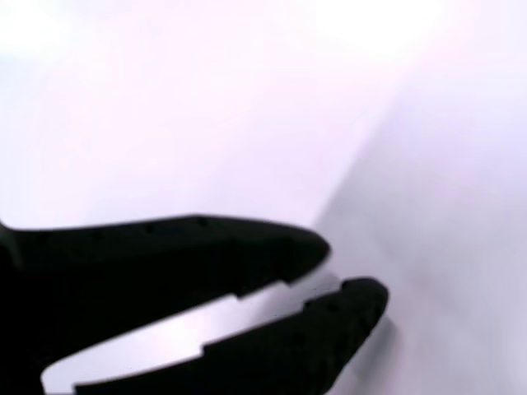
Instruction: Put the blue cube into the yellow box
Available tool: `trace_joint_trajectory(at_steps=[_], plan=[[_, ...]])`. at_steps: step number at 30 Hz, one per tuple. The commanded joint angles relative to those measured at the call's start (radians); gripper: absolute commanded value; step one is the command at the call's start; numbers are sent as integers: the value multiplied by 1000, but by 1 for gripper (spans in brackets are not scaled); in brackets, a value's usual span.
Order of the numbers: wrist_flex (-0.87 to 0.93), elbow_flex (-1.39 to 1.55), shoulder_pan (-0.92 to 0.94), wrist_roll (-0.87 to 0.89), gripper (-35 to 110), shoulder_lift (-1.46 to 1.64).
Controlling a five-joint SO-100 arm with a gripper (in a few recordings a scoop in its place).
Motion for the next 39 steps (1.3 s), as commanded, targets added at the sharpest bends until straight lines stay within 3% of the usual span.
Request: trace_joint_trajectory(at_steps=[1, 15, 24, 28, 39], plan=[[-235, -150, -78, -26, 14, -115], [-996, -517, -382, -38, 39, -707], [-1381, -767, -453, -23, 49, -1198], [-1480, -908, -472, -20, 51, -1401], [-1511, -1261, -546, 6, 56, -1810]])
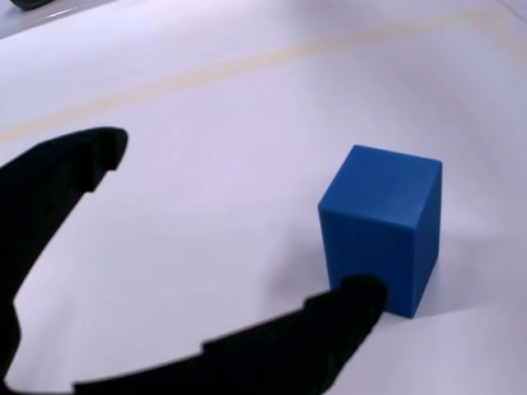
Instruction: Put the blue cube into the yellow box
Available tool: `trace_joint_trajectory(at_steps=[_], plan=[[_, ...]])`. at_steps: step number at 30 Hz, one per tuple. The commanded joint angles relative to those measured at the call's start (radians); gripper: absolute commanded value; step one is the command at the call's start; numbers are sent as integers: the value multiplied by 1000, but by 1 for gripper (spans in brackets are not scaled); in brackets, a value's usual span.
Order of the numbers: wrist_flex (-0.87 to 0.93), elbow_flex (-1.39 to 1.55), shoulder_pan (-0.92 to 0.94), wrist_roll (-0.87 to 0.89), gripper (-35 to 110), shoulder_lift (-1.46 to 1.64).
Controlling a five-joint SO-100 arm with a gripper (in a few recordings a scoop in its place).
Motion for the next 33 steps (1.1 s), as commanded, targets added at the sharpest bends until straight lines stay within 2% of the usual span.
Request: trace_joint_trajectory(at_steps=[1, 16, 33], plan=[[-49, -210, -23, -6, 56, -37], [0, -644, -34, 2, 56, -422], [11, -841, -57, -37, 53, -614]])
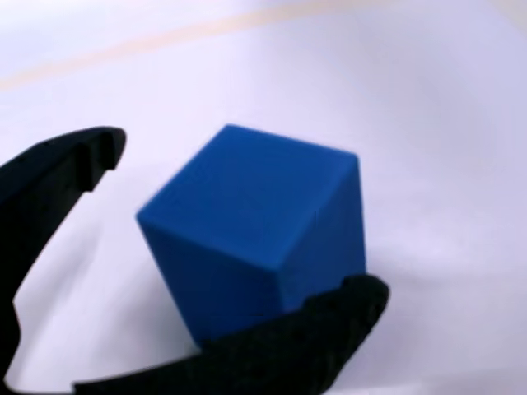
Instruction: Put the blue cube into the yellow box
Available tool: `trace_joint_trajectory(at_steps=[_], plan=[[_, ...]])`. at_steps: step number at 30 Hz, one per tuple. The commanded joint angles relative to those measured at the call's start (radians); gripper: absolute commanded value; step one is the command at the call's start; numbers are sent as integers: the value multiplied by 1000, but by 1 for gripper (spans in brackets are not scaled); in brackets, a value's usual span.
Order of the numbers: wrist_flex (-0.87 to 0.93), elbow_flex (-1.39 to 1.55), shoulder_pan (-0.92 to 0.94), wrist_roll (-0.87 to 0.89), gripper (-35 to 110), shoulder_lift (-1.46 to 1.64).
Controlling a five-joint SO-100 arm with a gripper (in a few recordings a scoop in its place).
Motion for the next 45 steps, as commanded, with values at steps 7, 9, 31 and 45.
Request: trace_joint_trajectory(at_steps=[7, 9, 31, 45], plan=[[-2, -183, -11, -21, 48, 21], [3, -192, -11, -26, 45, 14], [55, -252, -9, -146, 23, -37], [129, -179, 34, -167, 20, 74]])
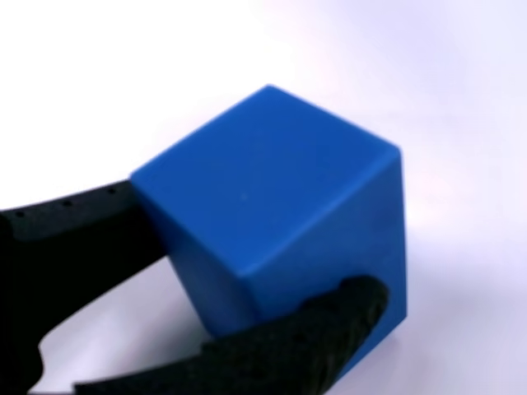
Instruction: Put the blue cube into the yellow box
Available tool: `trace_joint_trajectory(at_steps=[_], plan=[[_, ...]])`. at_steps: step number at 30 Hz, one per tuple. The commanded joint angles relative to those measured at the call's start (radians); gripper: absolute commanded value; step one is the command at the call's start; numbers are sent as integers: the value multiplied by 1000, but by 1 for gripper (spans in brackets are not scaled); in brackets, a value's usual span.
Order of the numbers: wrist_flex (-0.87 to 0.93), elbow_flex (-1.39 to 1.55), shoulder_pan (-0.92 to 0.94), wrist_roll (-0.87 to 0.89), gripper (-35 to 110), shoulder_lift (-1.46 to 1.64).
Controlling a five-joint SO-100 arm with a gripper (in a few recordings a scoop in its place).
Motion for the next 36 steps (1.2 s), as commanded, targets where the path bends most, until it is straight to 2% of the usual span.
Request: trace_joint_trajectory(at_steps=[1, 7, 18, 24, 36], plan=[[23, 20, 29, -11, 19, 221], [94, 178, 69, -6, 19, 471], [100, 687, 236, -9, 19, 1022], [178, 930, 385, 8, 19, 1316], [357, 1055, 764, 2, 19, 1640]])
